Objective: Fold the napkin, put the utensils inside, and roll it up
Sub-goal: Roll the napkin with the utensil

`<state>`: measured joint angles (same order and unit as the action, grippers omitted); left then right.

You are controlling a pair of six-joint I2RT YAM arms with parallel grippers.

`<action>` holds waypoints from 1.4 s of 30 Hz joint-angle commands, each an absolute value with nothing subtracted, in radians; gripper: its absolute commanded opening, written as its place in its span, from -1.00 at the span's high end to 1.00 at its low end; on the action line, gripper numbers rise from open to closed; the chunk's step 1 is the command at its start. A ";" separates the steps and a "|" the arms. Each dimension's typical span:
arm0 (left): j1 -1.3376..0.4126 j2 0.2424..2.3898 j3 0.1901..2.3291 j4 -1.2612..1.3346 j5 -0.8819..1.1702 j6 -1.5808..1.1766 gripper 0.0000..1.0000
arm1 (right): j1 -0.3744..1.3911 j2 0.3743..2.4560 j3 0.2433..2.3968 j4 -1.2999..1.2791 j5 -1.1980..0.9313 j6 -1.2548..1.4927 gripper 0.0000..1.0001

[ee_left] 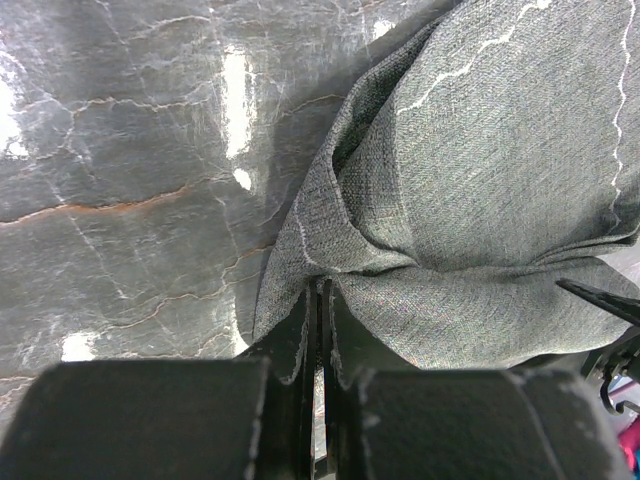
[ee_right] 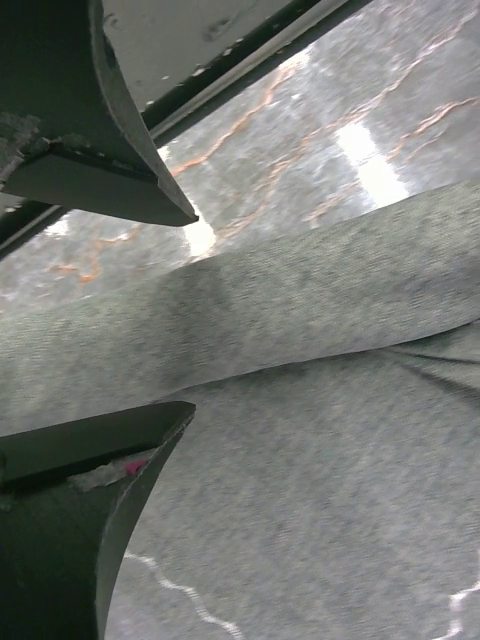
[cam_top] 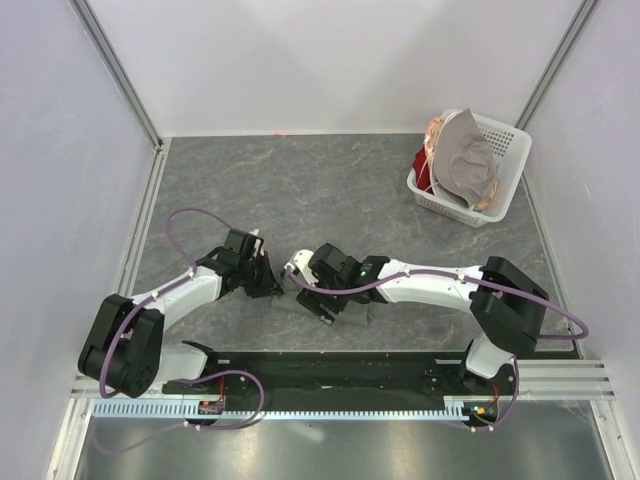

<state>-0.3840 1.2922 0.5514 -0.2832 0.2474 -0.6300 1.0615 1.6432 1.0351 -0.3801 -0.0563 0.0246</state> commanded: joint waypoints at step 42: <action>-0.380 0.965 0.439 -0.183 0.219 -0.594 -0.53 | 0.779 1.954 0.965 -0.130 -0.982 0.066 0.34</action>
<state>-0.3828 0.9482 0.4488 -0.2497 0.2131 -0.6125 0.7963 1.8870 0.9493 -0.1040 -0.8711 0.0856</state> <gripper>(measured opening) 0.768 0.334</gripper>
